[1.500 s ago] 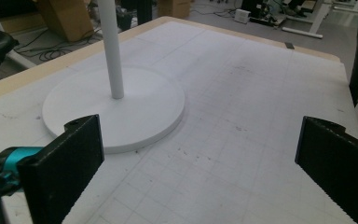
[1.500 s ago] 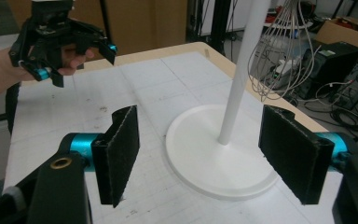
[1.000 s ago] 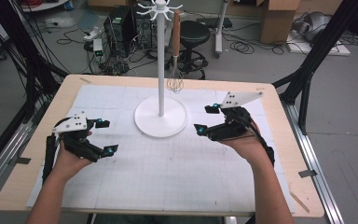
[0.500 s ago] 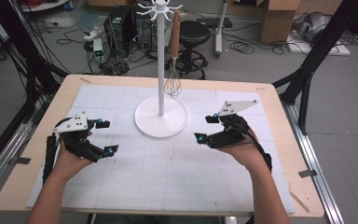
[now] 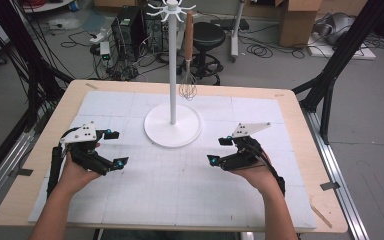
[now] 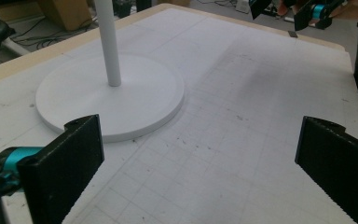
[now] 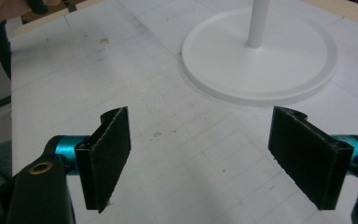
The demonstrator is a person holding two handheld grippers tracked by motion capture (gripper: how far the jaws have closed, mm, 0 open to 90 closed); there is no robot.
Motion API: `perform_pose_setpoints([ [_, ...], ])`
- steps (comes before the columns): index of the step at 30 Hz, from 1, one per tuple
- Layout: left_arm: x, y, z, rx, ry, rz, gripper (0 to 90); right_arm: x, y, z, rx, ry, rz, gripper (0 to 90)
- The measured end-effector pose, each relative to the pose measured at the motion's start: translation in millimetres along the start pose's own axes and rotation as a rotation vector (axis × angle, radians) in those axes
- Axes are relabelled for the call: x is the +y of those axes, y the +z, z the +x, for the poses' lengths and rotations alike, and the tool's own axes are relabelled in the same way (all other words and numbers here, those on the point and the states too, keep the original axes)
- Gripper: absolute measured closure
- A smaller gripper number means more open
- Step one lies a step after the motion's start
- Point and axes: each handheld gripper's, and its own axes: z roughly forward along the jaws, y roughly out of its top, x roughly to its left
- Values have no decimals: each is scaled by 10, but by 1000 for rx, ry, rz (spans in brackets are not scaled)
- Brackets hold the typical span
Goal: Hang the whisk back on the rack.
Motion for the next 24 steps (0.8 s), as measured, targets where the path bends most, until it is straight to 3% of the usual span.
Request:
perform_pose_setpoints([
  [10,-25,29,-5,-11,-2,7,16,-140,67,-4,-26,4,11,192],
  [24,-20,28,-1,-20,3,-4,16,-143,135,22,-6,-17,26,174],
])
